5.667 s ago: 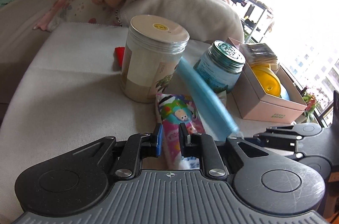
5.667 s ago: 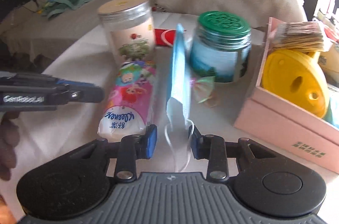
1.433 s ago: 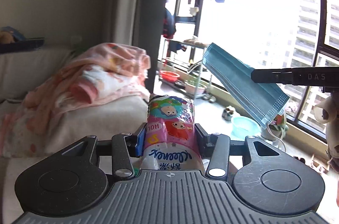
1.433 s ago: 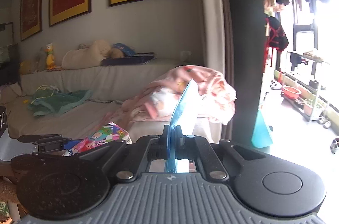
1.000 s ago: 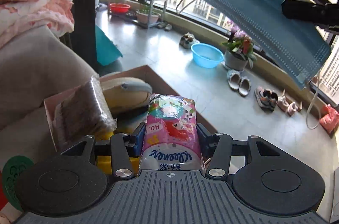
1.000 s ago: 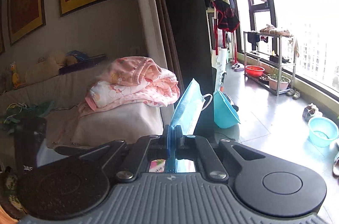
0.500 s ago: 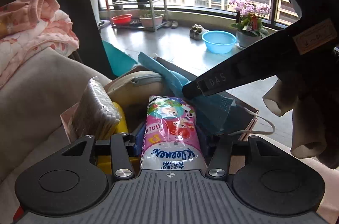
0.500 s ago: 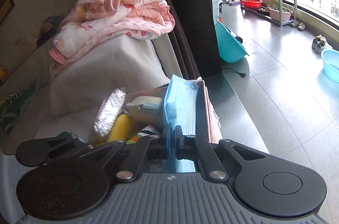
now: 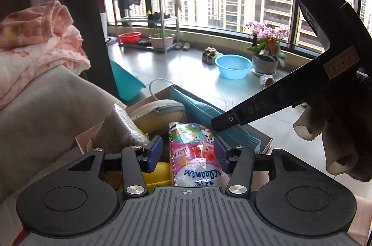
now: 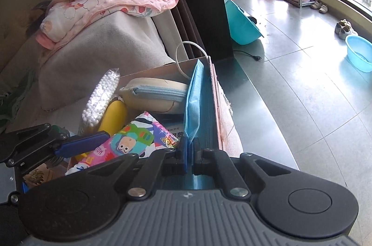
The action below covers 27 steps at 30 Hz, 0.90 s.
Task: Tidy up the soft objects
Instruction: 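Carry the Kleenex pack and blue mask with both grippers over the pink box, then release the Kleenex pack into the box with the left gripper while the right gripper lowers the mask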
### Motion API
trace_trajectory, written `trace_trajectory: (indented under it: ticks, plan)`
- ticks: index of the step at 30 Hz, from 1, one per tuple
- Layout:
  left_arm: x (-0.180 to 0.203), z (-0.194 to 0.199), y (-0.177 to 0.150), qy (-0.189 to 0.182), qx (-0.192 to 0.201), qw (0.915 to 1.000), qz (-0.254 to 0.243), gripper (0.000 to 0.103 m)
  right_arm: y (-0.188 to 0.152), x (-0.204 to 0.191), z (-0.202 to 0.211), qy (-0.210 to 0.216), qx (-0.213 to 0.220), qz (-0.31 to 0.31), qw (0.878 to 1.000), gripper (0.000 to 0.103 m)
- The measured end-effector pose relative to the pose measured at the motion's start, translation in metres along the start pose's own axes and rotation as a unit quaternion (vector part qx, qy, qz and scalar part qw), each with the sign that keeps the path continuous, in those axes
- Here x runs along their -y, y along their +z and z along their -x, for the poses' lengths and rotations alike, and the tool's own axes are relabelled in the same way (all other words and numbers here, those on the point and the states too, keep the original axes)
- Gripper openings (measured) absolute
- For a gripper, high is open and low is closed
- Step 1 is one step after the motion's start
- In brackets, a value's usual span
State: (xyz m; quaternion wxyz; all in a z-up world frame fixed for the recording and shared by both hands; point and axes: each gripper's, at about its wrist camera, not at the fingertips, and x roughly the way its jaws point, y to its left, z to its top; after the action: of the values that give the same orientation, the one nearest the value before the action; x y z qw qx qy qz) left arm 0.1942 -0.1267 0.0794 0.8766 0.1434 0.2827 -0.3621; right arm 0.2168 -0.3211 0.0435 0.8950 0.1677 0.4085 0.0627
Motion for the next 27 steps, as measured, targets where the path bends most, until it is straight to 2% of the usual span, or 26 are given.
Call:
trace_trajectory:
  ticks: [3, 5, 7, 8, 9, 10, 14, 17, 20, 22, 25, 27]
  plan:
    - [-0.007, 0.015, 0.001, -0.003, 0.014, 0.9997, 0.020, 0.054, 0.000, -0.003, 0.014, 0.014, 0.004, 0.007, 1.000, 0.003]
    - [-0.010, 0.023, 0.000, -0.020, 0.016, 0.9990, 0.037, 0.051, -0.004, -0.006, 0.018, 0.016, 0.002, 0.015, 1.000, 0.003]
    - [-0.008, 0.026, -0.004, -0.052, 0.003, 0.9973, 0.051, 0.048, -0.008, -0.008, 0.019, 0.024, -0.005, 0.014, 1.000, 0.003]
    - [-0.005, 0.023, -0.008, -0.068, -0.010, 0.9962, 0.053, 0.043, -0.010, -0.008, 0.018, 0.029, -0.009, 0.011, 0.999, 0.003]
    - [0.000, 0.019, -0.010, -0.070, -0.020, 0.9962, 0.048, 0.041, -0.011, -0.008, 0.018, 0.029, -0.011, 0.008, 0.999, 0.003]
    - [0.005, 0.017, -0.012, -0.064, -0.027, 0.9968, 0.039, 0.036, -0.011, -0.008, 0.017, 0.026, -0.010, 0.004, 1.000, 0.003]
    - [0.019, 0.009, -0.013, -0.011, -0.033, 0.9994, -0.003, 0.030, -0.011, -0.001, 0.003, -0.006, -0.029, -0.010, 1.000, 0.003]
    - [0.011, 0.003, -0.010, 0.001, -0.034, 0.9994, 0.006, 0.030, -0.015, 0.004, -0.009, -0.020, -0.042, -0.008, 0.999, 0.003]
    - [0.007, -0.003, -0.010, 0.008, -0.036, 0.9993, 0.004, 0.030, -0.019, 0.005, -0.007, -0.004, -0.042, -0.004, 0.999, 0.004]
    - [0.010, -0.009, -0.012, 0.015, -0.042, 0.9990, -0.010, 0.031, -0.022, 0.003, -0.007, 0.011, -0.044, 0.004, 0.999, 0.004]
    - [0.019, -0.018, -0.017, 0.028, -0.056, 0.9970, -0.045, 0.030, -0.025, -0.006, -0.005, 0.002, -0.038, 0.028, 0.999, 0.004]
    - [0.018, -0.020, -0.019, 0.021, -0.065, 0.9968, -0.040, 0.030, -0.025, -0.010, -0.001, 0.002, -0.036, 0.038, 0.999, 0.005]
